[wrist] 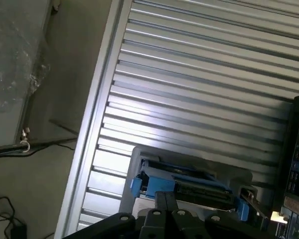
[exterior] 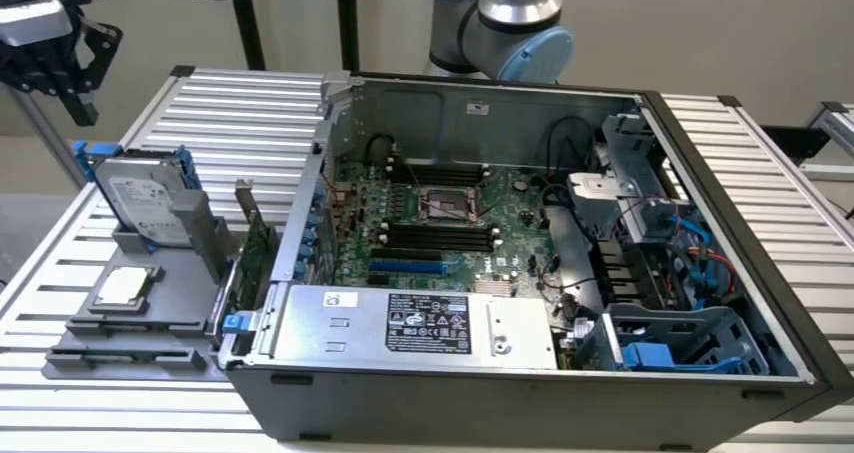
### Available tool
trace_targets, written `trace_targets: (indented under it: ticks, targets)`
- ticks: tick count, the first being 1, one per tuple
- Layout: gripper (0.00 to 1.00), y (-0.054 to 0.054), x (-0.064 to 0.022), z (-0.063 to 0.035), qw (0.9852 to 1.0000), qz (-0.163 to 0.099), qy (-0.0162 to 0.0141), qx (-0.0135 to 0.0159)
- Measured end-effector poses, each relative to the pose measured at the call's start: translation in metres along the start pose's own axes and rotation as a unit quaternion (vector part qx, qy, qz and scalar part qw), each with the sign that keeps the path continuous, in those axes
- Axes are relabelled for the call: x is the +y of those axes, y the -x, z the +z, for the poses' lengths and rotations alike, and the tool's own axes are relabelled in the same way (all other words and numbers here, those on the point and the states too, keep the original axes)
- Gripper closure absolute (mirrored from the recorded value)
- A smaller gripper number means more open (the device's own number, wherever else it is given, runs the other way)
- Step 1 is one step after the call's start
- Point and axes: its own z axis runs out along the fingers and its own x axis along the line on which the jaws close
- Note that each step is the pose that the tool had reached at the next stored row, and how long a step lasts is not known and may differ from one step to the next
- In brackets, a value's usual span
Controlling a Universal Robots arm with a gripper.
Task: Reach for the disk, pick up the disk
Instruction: 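Pick up the disk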
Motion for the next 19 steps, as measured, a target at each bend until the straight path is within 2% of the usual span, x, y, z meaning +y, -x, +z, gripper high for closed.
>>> trace_targets:
  ticks: [5, 9, 14, 19]
  targets:
    - [0.89, 0.0, 0.0, 0.0, 0.999, -0.045, 0.0001, 0.0016]
    - [0.89, 0.0, 0.0, 0.0, 0.9967, -0.081, 0.0001, 0.0028]
    - [0.89, 0.0, 0.0, 0.0001, 0.992, -0.126, 0.0002, 0.0044]
    - [0.89, 0.0, 0.0, 0.0001, 0.9852, -0.171, 0.0003, 0.0059]
